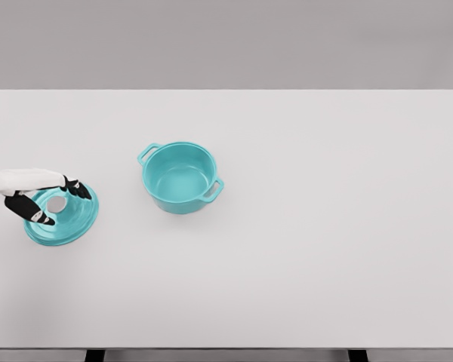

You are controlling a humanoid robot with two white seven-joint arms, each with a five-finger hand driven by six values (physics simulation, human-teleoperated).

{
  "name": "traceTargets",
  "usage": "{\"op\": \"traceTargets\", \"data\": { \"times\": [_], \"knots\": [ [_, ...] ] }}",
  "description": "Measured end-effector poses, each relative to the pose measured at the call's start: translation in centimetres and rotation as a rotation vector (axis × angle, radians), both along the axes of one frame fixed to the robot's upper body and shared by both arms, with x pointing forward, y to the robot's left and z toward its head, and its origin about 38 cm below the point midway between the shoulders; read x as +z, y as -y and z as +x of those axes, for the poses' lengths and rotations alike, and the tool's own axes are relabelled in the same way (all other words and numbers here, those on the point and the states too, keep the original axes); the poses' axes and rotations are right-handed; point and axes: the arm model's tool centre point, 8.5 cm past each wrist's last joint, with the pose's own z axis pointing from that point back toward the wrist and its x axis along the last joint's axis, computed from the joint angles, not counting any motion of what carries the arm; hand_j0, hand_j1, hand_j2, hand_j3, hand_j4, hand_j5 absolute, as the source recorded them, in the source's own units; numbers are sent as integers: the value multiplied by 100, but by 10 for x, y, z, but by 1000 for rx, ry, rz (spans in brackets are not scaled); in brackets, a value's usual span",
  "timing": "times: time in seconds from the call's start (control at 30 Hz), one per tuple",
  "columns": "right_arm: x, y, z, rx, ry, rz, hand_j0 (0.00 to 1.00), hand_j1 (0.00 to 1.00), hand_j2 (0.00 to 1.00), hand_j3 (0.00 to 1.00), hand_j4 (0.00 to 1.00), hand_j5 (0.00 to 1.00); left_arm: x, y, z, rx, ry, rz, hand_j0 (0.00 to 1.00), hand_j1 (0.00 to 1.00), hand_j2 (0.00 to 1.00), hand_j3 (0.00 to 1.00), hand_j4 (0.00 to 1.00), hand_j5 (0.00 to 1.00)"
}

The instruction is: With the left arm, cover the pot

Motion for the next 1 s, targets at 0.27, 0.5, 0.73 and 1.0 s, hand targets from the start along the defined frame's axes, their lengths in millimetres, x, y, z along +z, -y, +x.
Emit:
{"op": "traceTargets", "data": {
  "times": [0.27, 0.5, 0.73, 1.0],
  "knots": [
    [0, 0, 0, 0, 0, 0, 100, 100, 100, 100, 100, 100, 0, -3, -1, 4, -1, 5, 77, 77, 77, 77, 77, 77],
    [0, 0, 0, 0, 0, 0, 100, 100, 100, 100, 100, 100, -2, -4, -3, 7, -7, 7, 75, 75, 75, 75, 75, 75],
    [0, 0, 0, 0, 0, 0, 100, 100, 100, 100, 100, 100, -2, -6, -2, 12, -8, 8, 73, 73, 73, 73, 73, 73],
    [0, 0, 0, 0, 0, 0, 100, 100, 100, 100, 100, 100, -2, -8, -1, 23, -9, 4, 66, 66, 66, 66, 66, 66]
  ]
}}
